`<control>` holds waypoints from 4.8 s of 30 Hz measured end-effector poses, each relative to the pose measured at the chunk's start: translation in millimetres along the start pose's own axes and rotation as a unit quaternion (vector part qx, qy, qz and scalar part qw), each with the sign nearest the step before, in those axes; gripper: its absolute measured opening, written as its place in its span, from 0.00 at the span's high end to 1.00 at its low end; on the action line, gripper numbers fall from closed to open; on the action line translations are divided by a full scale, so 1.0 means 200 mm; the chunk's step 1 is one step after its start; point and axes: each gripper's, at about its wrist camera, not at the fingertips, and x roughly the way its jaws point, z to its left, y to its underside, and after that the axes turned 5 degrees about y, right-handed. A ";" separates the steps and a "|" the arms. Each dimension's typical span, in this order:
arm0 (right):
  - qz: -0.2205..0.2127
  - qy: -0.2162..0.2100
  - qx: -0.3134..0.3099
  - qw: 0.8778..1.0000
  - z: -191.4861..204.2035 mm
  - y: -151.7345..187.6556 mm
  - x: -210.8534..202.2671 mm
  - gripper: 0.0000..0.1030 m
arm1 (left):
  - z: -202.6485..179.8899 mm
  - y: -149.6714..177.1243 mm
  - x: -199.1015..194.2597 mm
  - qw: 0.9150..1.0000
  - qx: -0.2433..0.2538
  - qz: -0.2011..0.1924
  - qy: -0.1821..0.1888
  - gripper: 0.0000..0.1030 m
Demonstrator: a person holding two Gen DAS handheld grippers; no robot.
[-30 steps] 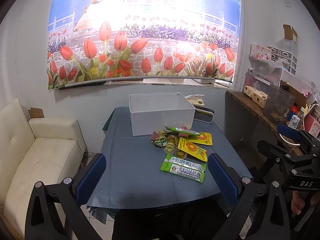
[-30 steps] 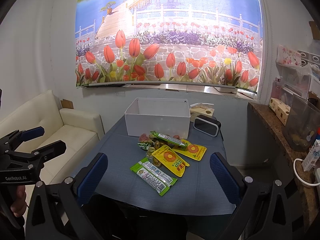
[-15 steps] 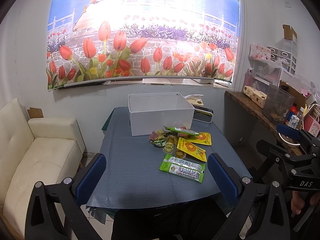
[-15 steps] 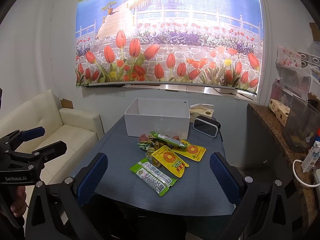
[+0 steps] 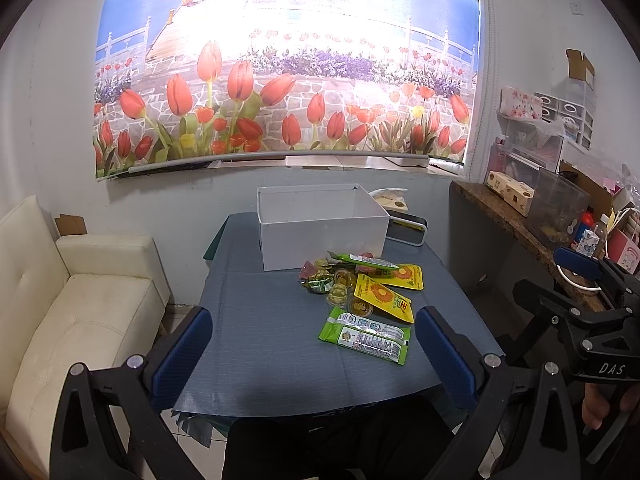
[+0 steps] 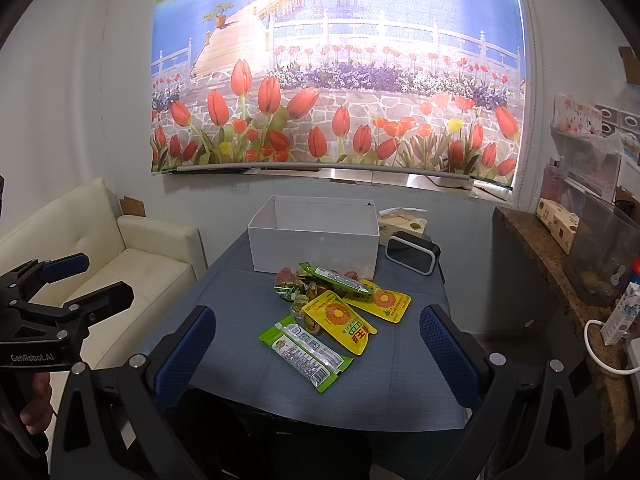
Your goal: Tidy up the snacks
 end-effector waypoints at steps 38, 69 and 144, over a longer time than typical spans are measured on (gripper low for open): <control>-0.008 0.009 -0.100 0.995 -0.04 0.07 0.75 0.00 | 0.07 0.05 0.27 0.999 -0.009 0.037 0.009 0.00; 0.116 -0.008 -0.182 0.976 -0.01 0.03 1.72 0.86 | 0.20 0.04 0.70 0.996 -0.011 0.089 0.019 0.00; 0.034 -0.047 -0.004 0.998 -0.16 -0.19 1.24 0.86 | -0.16 -0.43 1.04 0.995 -0.003 0.049 -0.092 0.23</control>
